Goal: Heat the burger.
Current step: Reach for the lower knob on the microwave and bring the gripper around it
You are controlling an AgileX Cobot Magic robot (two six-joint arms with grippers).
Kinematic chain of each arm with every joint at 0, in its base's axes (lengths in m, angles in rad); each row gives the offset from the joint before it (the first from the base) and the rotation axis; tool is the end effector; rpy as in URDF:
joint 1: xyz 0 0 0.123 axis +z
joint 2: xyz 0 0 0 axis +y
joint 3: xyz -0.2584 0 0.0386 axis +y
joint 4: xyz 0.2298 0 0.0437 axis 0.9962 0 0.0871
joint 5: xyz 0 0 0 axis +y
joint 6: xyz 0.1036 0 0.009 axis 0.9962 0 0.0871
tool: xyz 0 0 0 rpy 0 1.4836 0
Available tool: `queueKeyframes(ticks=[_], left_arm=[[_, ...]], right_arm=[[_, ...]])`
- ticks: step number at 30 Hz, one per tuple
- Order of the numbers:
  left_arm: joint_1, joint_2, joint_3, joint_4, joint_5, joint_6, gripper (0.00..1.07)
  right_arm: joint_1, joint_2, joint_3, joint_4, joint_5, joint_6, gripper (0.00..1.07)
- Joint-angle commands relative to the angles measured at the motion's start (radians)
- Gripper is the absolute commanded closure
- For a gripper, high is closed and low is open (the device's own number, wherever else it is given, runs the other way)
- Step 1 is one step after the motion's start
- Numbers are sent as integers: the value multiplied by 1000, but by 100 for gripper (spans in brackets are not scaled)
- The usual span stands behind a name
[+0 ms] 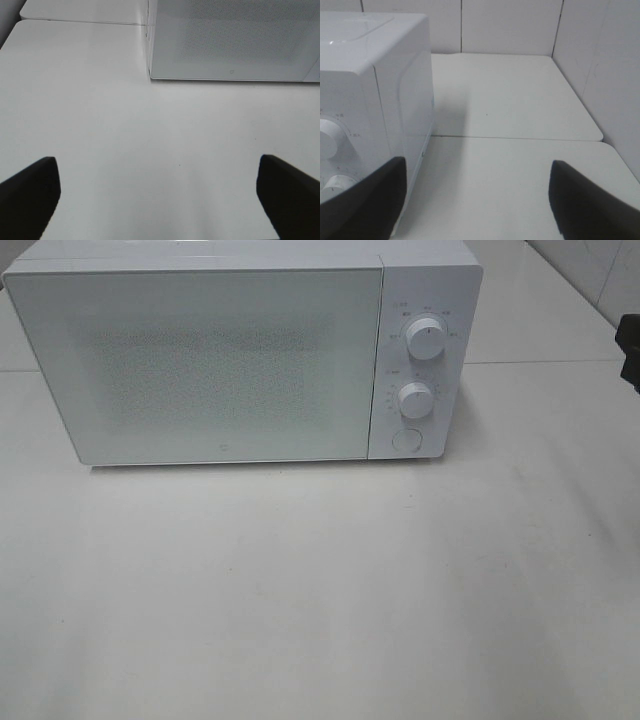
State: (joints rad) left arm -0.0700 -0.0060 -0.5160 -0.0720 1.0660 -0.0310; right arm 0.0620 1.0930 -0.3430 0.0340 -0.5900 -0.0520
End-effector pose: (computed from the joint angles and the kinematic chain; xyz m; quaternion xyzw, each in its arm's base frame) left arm 0.0115 -0.0074 0.2668 0.0184 0.8481 -0.0626 0.5258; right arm 0.2168 0.0115 0.2379 -0.0250 0.7320 0.0061 0.6808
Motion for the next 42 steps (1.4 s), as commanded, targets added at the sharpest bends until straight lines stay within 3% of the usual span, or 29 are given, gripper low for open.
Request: queueKeyframes(ticks=[1,6,8,9,10,12,16,19,21,24,30,42], left_arm=[[7,-21,1,-1,2,0,6],[7,-20,1,-1,2,0,6],[7,-20,1,-1,2,0,6],[7,-20,1,-1,2,0,6],[7,-20,1,-1,2,0,6],[7,-20,1,-1,2,0,6],[7,-20,1,-1,2,0,6],[7,-20,1,-1,2,0,6],[7,-20,1,-1,2,0,6],[7,-20,1,-1,2,0,6],[7,-20,1,-1,2,0,6],[7,-20,1,-1,2,0,6]], right_arm=[[32,11,27,66,-117,-62,32],[147,39,55,210,-194,-203,32],[263,100,56,335,-259,-325,32],[263,100,56,335,-259,-325,32],[318,138,56,388,-305,-360,32],[342,153,56,418,-325,-366,32],[478,249,56,562,-465,-366,32],[507,269,56,587,-494,-371,32],[617,344,51,692,-585,-374,32],[678,405,35,754,-615,-372,30],[742,492,-17,787,-626,-363,27],[742,586,-119,789,-626,-335,28]])
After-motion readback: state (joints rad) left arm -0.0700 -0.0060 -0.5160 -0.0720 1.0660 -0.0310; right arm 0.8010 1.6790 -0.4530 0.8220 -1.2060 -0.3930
